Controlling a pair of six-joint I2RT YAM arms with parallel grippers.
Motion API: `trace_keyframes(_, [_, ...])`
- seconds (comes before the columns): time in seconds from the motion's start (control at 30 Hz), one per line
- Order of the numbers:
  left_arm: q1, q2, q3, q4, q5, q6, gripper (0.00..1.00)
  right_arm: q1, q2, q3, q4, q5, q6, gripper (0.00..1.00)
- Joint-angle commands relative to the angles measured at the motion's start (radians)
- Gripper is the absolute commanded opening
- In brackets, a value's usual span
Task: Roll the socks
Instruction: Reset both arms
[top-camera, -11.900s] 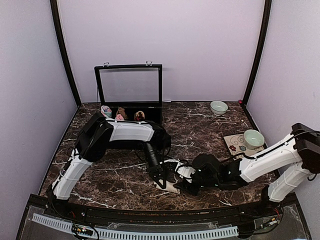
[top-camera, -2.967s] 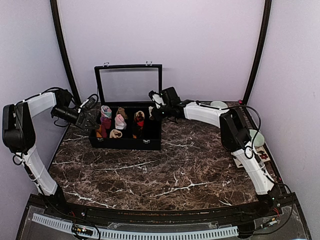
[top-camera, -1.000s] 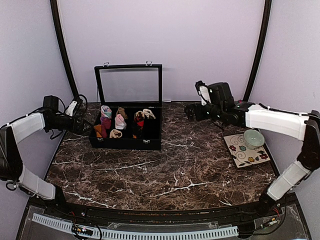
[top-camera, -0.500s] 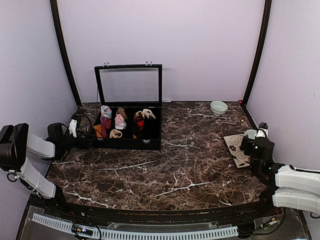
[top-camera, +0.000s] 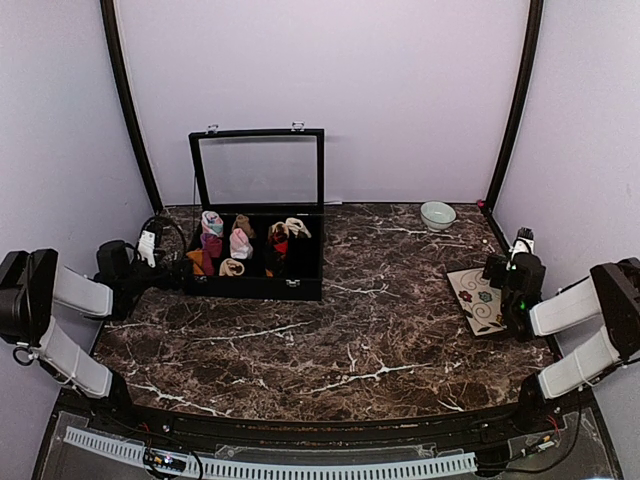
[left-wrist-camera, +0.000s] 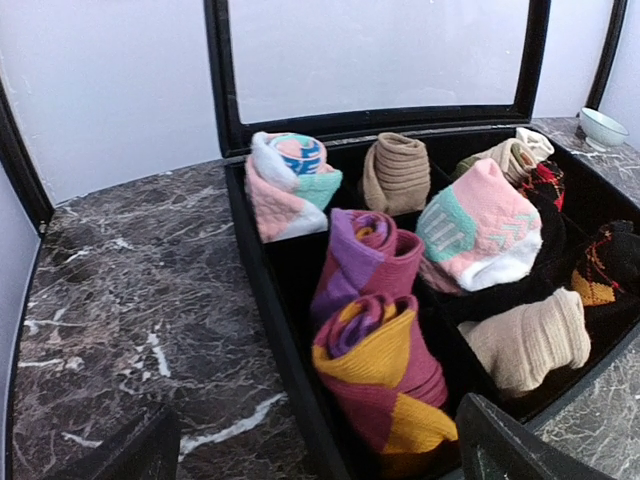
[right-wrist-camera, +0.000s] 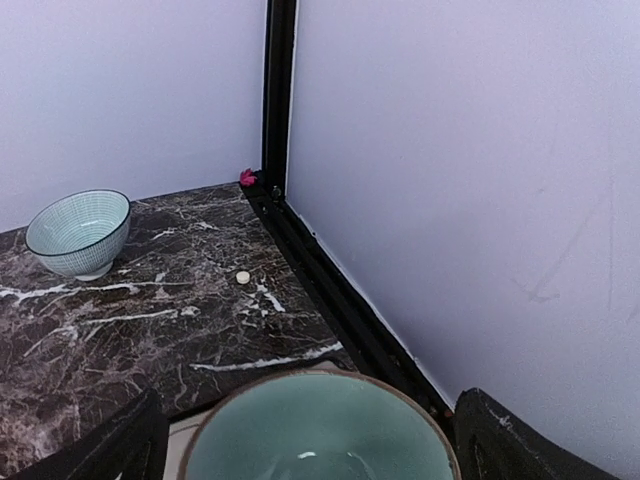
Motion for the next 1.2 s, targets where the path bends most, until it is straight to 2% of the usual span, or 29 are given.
trace_keyframes(0.0, [-0.060, -0.005, 0.075, -0.153, 0.004, 0.063, 0.99, -0.035, 0.050, 0.107, 0.007, -0.098, 0.005, 1.00])
trace_keyframes(0.07, [-0.070, 0.030, 0.113, -0.114, -0.093, 0.070, 0.99, -0.051, 0.058, 0.124, -0.020, -0.137, 0.011, 1.00])
trace_keyframes(0.1, [-0.045, 0.048, 0.162, -0.163, -0.079, 0.033, 0.99, -0.052, 0.057, 0.123, -0.021, -0.155, 0.006, 1.00])
trace_keyframes(0.17, [-0.054, 0.072, 0.167, -0.123, -0.052, 0.030, 0.99, -0.053, 0.047, 0.101, 0.018, -0.209, -0.019, 1.00])
trace_keyframes(0.2, [-0.064, 0.067, 0.155, -0.117, -0.056, 0.049, 0.99, -0.052, 0.037, 0.079, 0.057, -0.243, -0.039, 1.00])
trace_keyframes(0.3, [-0.070, 0.064, 0.041, 0.074, -0.042, 0.060, 0.99, -0.051, 0.036, -0.028, 0.263, -0.272, -0.068, 1.00])
trace_keyframes(0.37, [-0.069, 0.054, 0.034, 0.066, -0.038, 0.064, 0.99, -0.052, 0.066, -0.067, 0.355, -0.258, -0.065, 1.00])
trace_keyframes(0.43, [-0.060, 0.049, -0.017, 0.146, -0.042, 0.041, 0.99, -0.053, 0.122, -0.077, 0.435, -0.277, -0.074, 1.00])
trace_keyframes(0.5, [-0.034, 0.051, -0.162, 0.354, -0.118, -0.011, 0.99, -0.055, 0.170, -0.080, 0.500, -0.283, -0.077, 1.00])
trace_keyframes(0.53, [-0.032, 0.116, -0.278, 0.668, -0.171, -0.049, 0.99, -0.057, 0.159, -0.071, 0.457, -0.281, -0.071, 1.00])
trace_keyframes(0.57, [-0.029, 0.149, -0.339, 0.868, -0.179, -0.052, 0.99, -0.062, 0.146, -0.060, 0.409, -0.291, -0.064, 1.00])
trace_keyframes(0.63, [-0.027, 0.073, -0.289, 0.670, -0.228, -0.070, 0.99, -0.084, 0.162, -0.037, 0.400, -0.314, -0.048, 1.00])
trace_keyframes(0.7, [-0.023, 0.114, -0.192, 0.549, -0.308, -0.106, 0.99, -0.112, 0.150, -0.009, 0.320, -0.319, -0.011, 1.00])
trace_keyframes(0.73, [-0.024, 0.081, -0.157, 0.426, -0.267, -0.090, 0.99, -0.121, 0.148, -0.006, 0.312, -0.331, -0.002, 1.00])
trace_keyframes(0.77, [-0.027, 0.090, -0.135, 0.411, -0.239, -0.069, 0.99, -0.121, 0.152, -0.010, 0.328, -0.334, -0.003, 1.00])
trace_keyframes(0.8, [-0.033, 0.106, -0.142, 0.469, -0.241, -0.065, 0.99, -0.122, 0.156, -0.014, 0.347, -0.336, -0.004, 1.00])
trace_keyframes(0.9, [-0.034, 0.089, -0.133, 0.412, -0.272, -0.074, 0.99, -0.121, 0.153, -0.014, 0.340, -0.335, -0.004, 1.00])
trace_keyframes(0.97, [-0.039, 0.101, -0.141, 0.457, -0.274, -0.072, 0.99, -0.122, 0.154, -0.013, 0.340, -0.335, -0.004, 1.00])
trace_keyframes(1.17, [-0.038, 0.098, -0.135, 0.436, -0.275, -0.068, 0.99, -0.122, 0.154, -0.015, 0.341, -0.335, -0.004, 1.00])
